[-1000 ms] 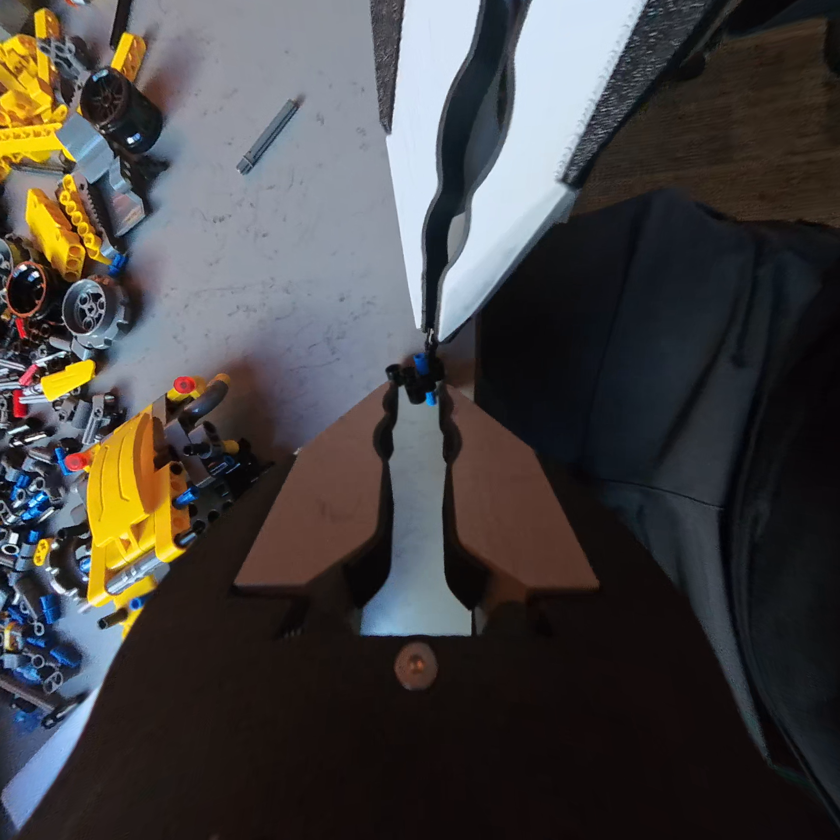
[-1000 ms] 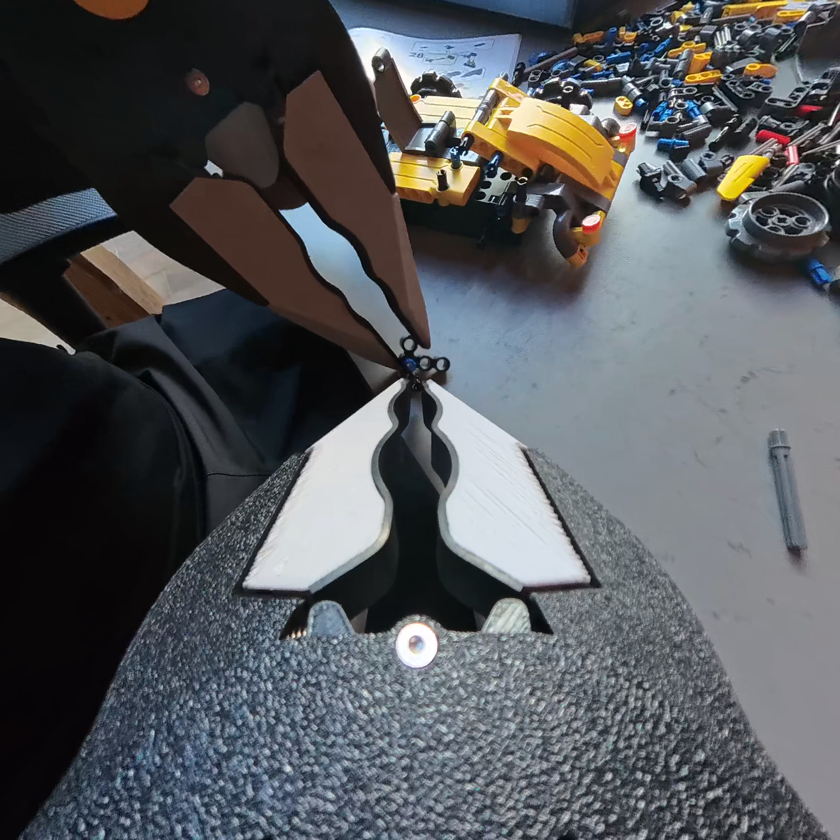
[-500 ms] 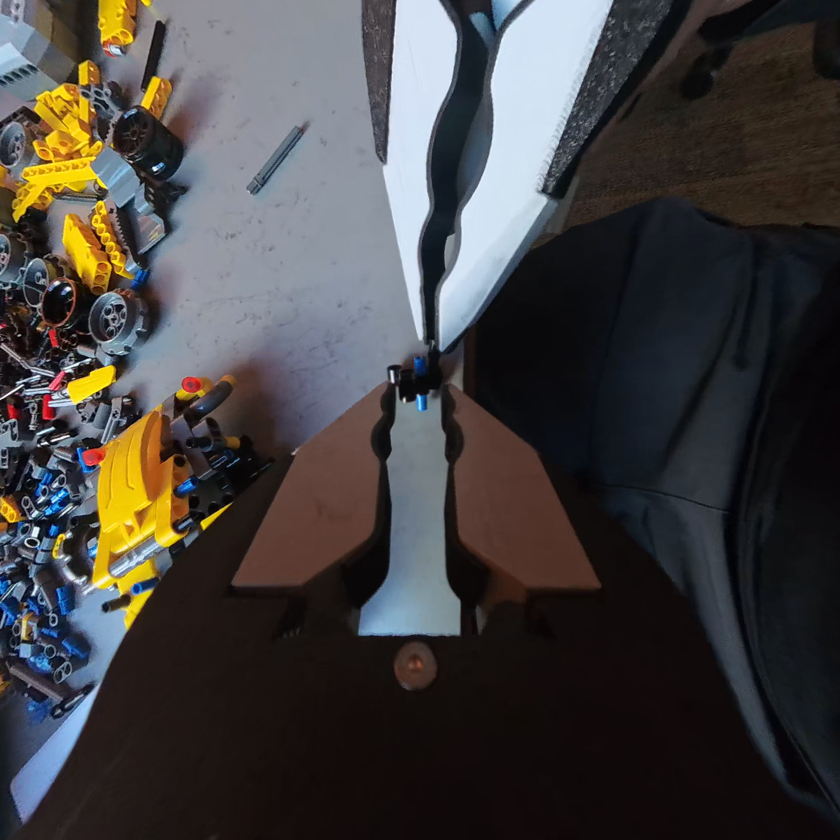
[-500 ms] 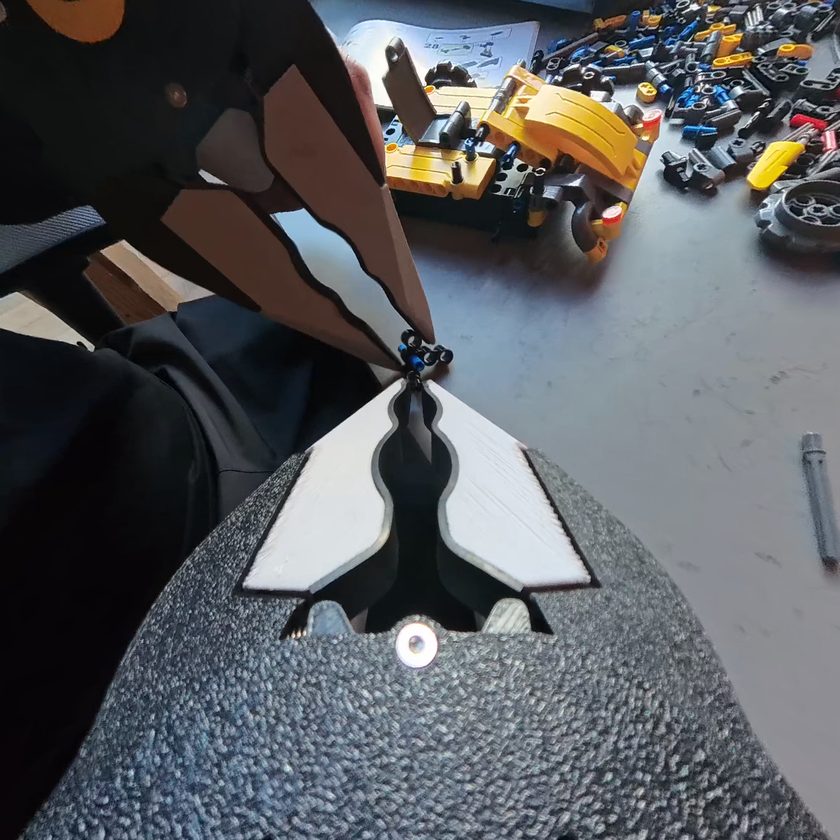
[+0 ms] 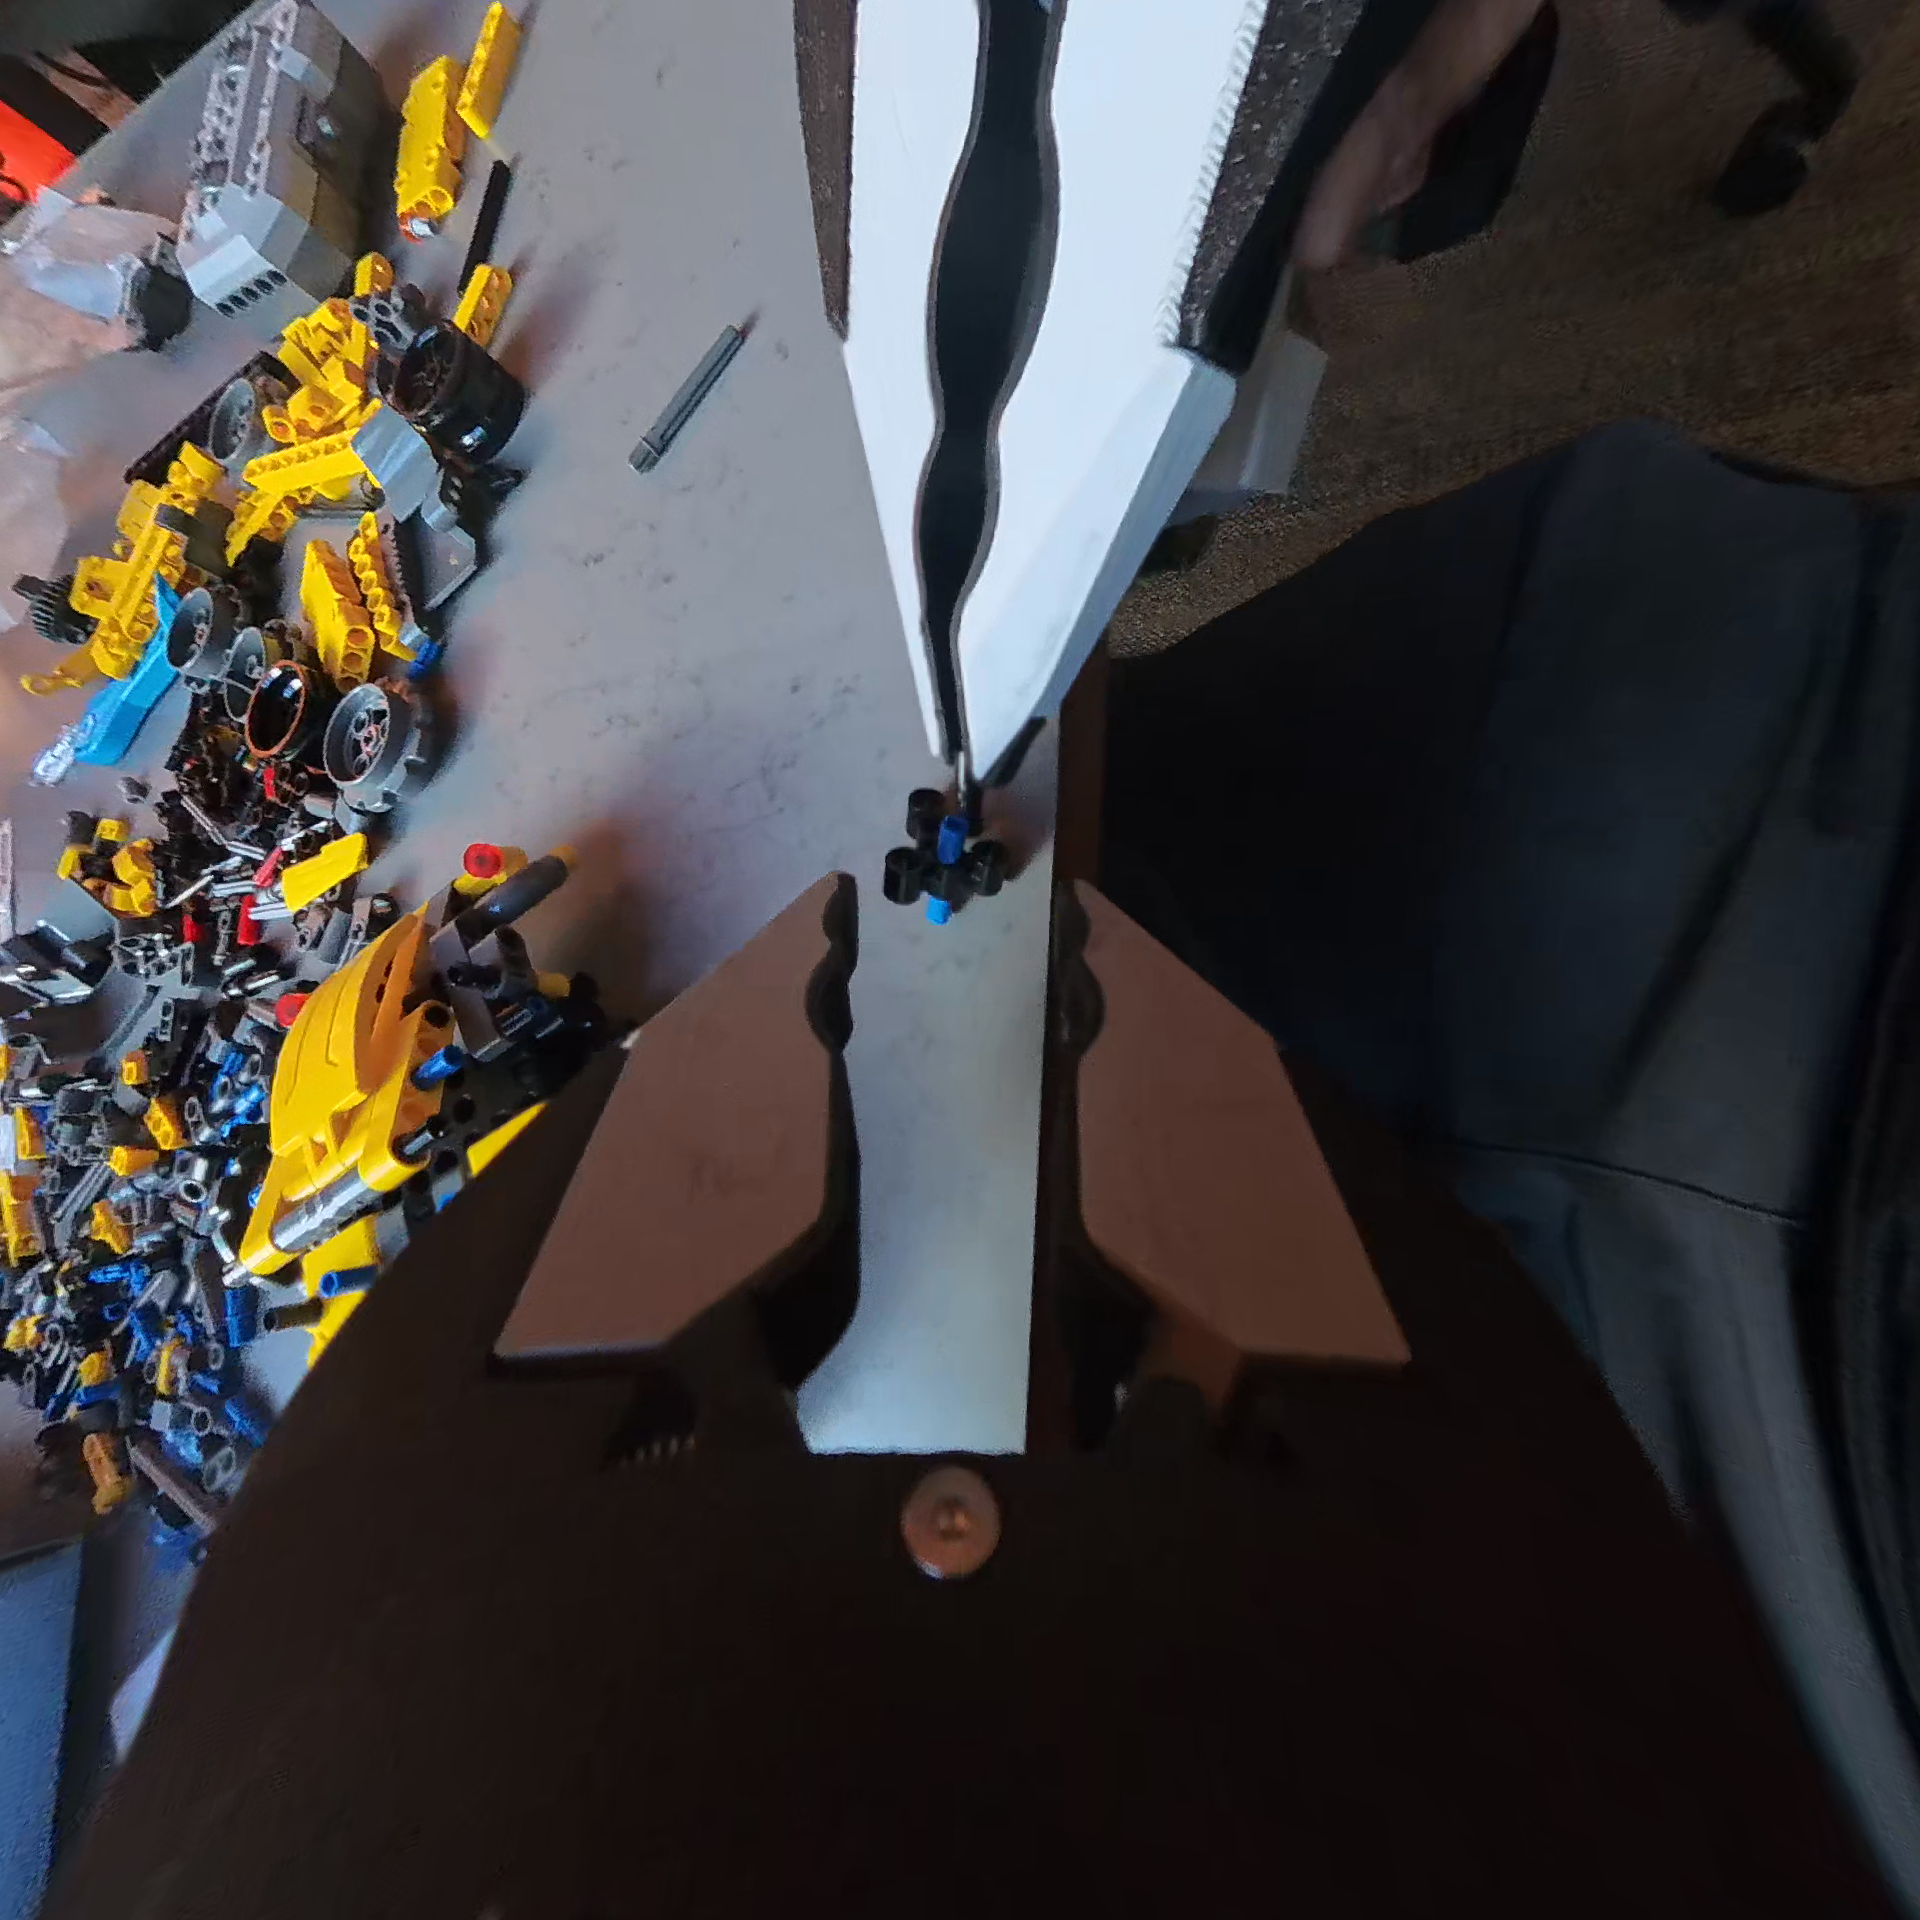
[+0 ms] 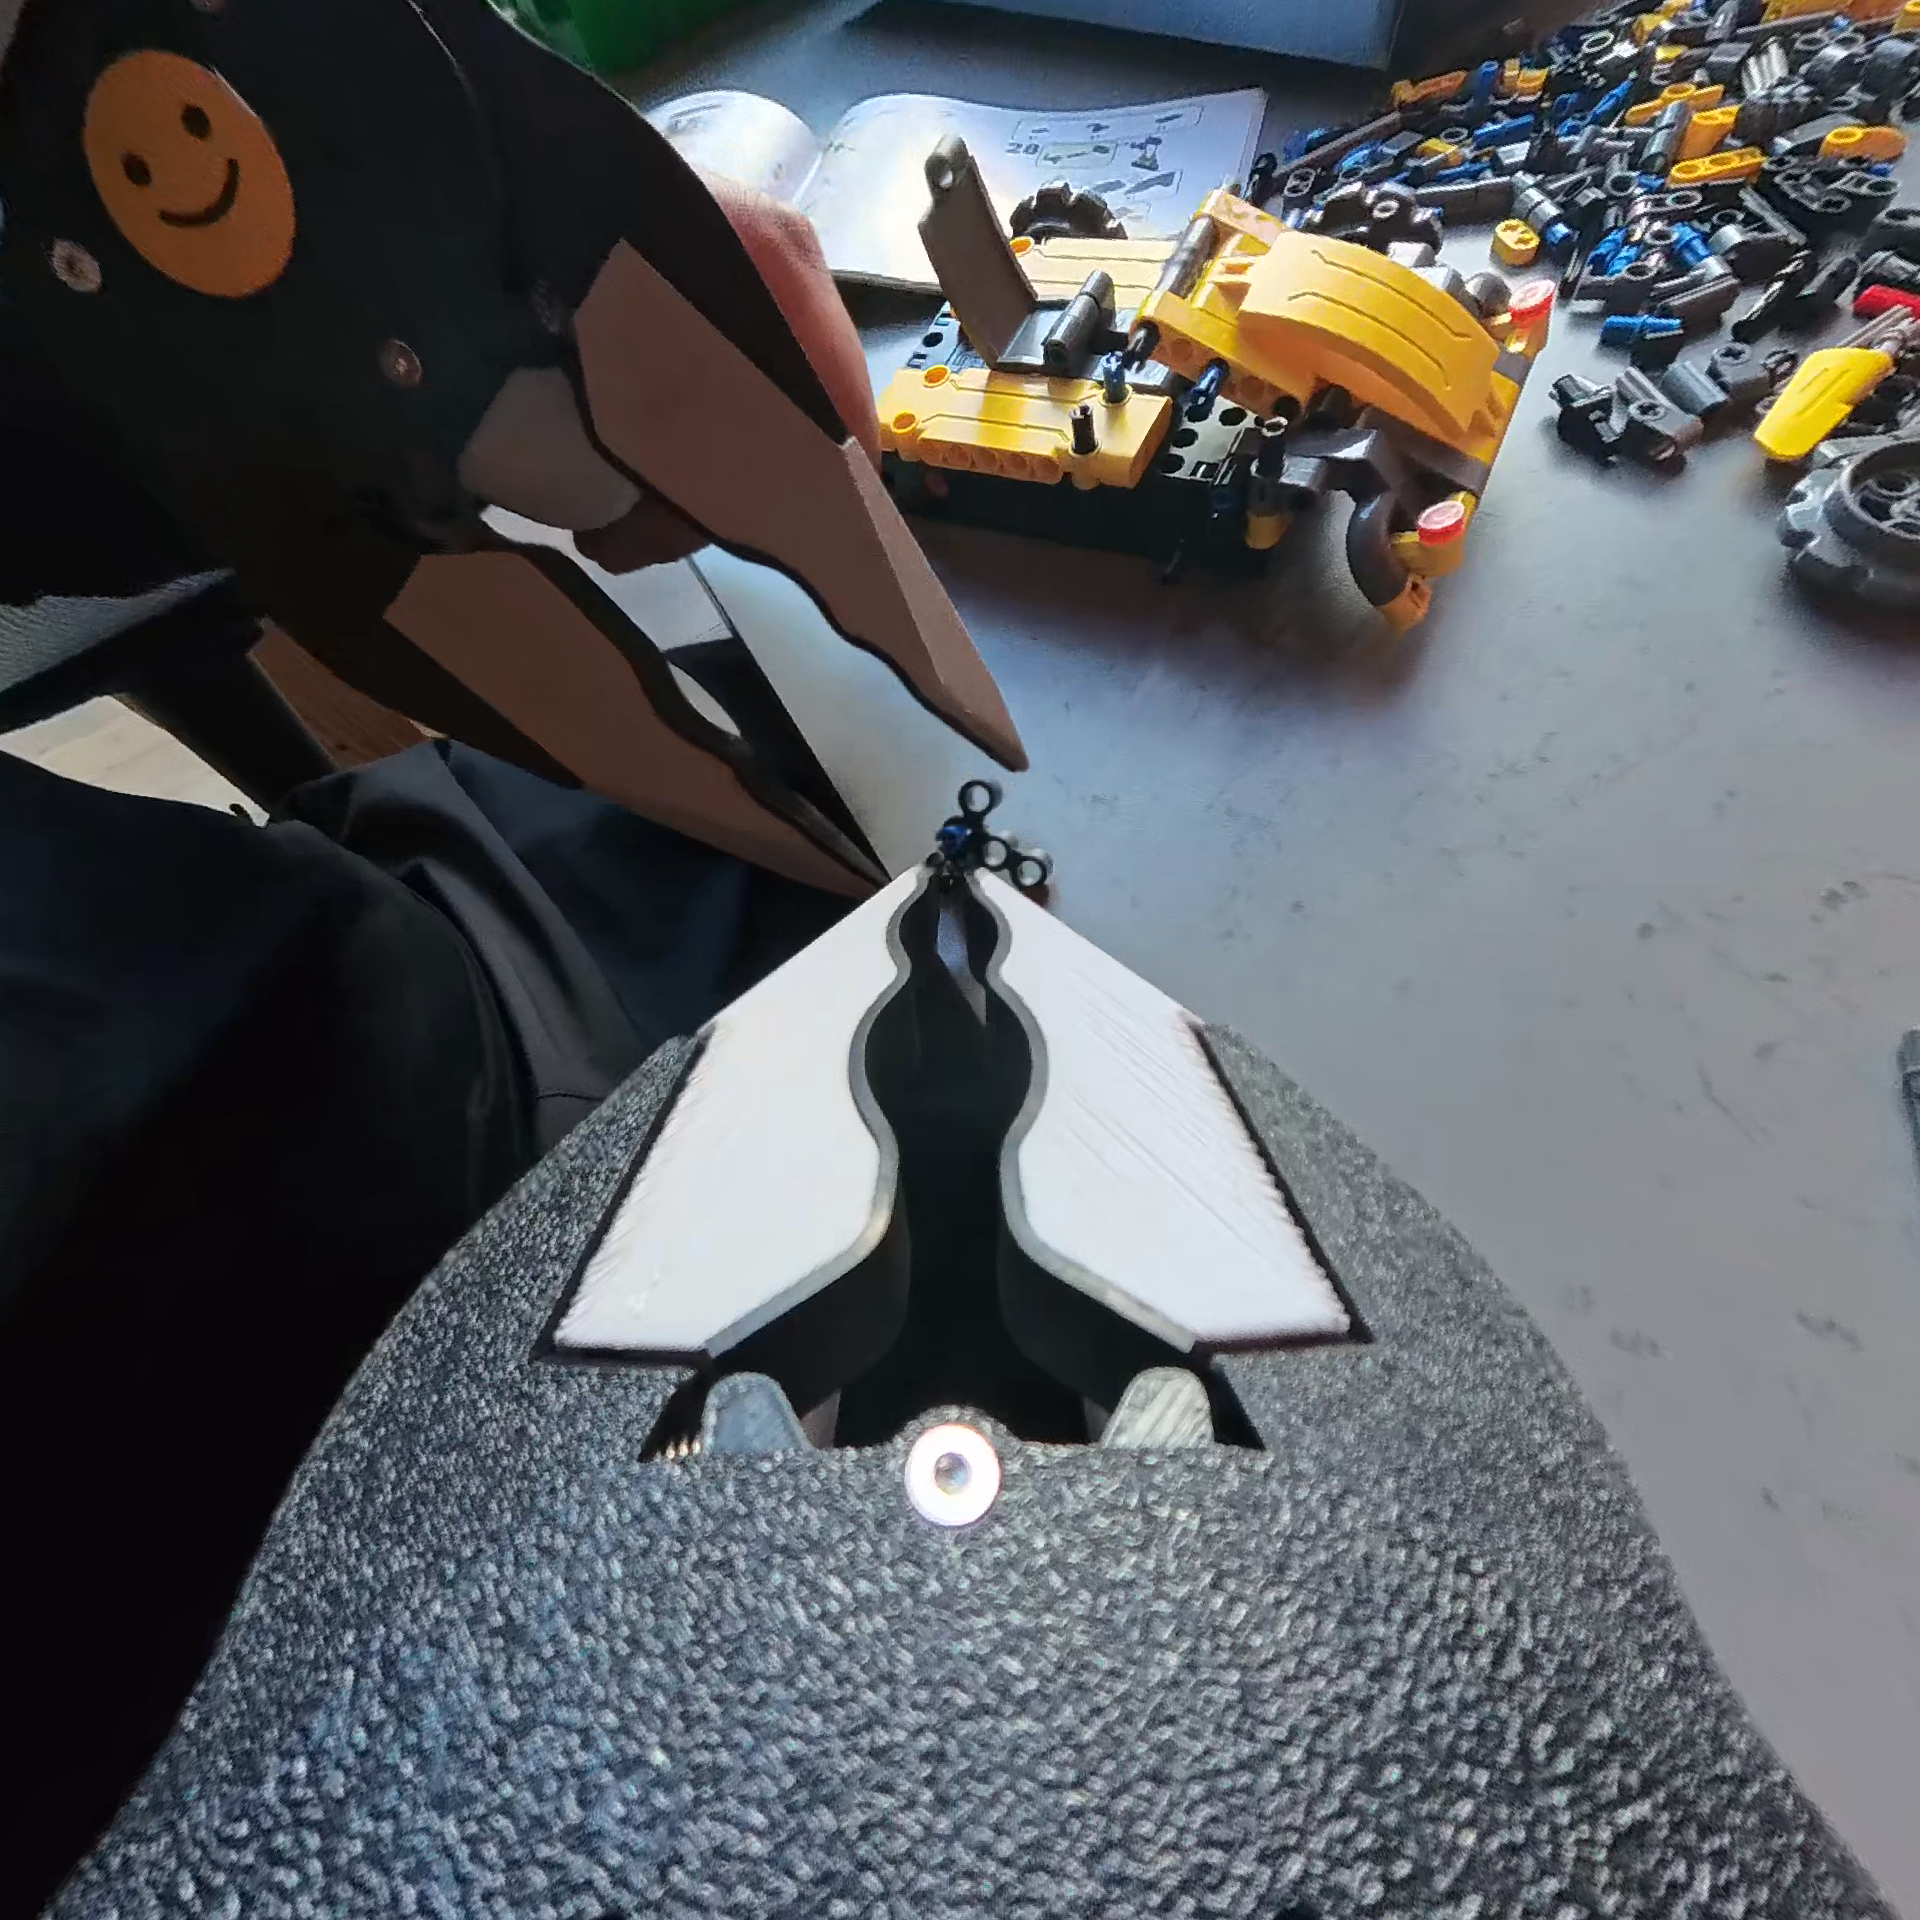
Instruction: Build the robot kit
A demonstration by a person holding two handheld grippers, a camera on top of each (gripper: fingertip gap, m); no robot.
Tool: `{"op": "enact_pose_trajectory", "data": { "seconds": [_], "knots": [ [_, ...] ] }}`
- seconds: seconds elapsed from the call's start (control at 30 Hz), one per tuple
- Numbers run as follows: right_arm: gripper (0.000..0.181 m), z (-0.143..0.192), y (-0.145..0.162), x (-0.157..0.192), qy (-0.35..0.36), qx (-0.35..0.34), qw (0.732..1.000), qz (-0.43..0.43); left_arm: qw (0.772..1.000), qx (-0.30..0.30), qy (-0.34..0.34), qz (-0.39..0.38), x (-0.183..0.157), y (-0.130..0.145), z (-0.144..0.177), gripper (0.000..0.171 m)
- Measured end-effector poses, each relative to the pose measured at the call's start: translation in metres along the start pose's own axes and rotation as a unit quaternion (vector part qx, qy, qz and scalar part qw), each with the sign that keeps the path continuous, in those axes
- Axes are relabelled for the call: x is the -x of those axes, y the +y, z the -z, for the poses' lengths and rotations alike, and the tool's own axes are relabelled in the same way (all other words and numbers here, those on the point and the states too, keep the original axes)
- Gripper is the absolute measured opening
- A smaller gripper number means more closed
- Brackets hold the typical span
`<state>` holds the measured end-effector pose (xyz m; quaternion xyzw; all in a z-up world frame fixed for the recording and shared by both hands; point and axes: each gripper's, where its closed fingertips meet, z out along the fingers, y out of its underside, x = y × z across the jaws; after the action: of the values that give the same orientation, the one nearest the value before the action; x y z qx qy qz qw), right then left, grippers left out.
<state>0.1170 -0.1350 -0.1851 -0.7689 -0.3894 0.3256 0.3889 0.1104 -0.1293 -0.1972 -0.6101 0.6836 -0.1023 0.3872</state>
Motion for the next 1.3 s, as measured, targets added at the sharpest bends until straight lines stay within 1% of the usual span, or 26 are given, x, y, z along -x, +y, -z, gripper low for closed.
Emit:
{"op": "enact_pose_trajectory", "data": {
  "seconds": [0.1,0.17,0.23,0.27,0.3,0.37,0.47,0.7,0.87,0.97,1.1,1.3],
  "knots": [
    [0.005,0.003,-0.001,-0.003,0.016,0.002,1.0,0.011,1.0,-0.008,-0.003,-0.016,0.001,-0.002,0.001,0.035],
    [0.005,0.003,0.001,-0.002,0.018,0.007,1.0,0.018,0.999,-0.019,-0.002,-0.025,0.003,-0.006,0.005,0.03],
    [0.005,0.003,0.002,-0.001,0.022,0.012,0.999,0.024,0.999,-0.032,0.007,-0.017,0.006,-0.01,0.008,0.029],
    [0.005,0.003,0.002,-0.001,0.024,0.012,0.999,0.026,0.999,-0.035,0.022,-0.005,0.005,-0.011,0.008,0.032],
    [0.005,0.003,0.002,-0.002,0.026,0.011,0.999,0.026,0.999,-0.032,0.042,0.005,0.002,-0.01,0.006,0.035],
    [0.005,0.003,0.0,-0.003,0.025,0.007,0.999,0.023,0.998,-0.023,0.06,0.011,-0.002,-0.007,0.002,0.034],
    [0.005,0.002,0.001,-0.002,0.016,0.005,1.0,0.014,0.998,-0.011,0.06,0.0,-0.007,-0.001,-0.004,0.028],
    [0.005,-0.001,0.001,0.004,0.008,0.007,1.0,0.016,1.0,-0.015,0.014,0.002,-0.008,0.002,-0.002,0.022],
    [0.005,-0.002,0.0,0.007,0.003,0.006,1.0,0.019,0.999,-0.025,-0.042,-0.003,-0.006,0.0,-0.001,0.026],
    [0.005,-0.003,0.002,0.008,0.002,0.011,1.0,0.023,0.997,-0.039,-0.071,-0.003,-0.005,-0.003,-0.001,0.024],
    [0.005,-0.001,0.002,0.009,0.005,0.01,1.0,0.023,0.995,-0.046,-0.085,-0.005,-0.006,-0.004,-0.003,0.022],
    [0.005,0.002,0.005,0.01,0.005,0.014,1.0,0.021,0.993,-0.039,-0.11,-0.026,-0.007,0.0,0.0,0.021]
  ]
}}
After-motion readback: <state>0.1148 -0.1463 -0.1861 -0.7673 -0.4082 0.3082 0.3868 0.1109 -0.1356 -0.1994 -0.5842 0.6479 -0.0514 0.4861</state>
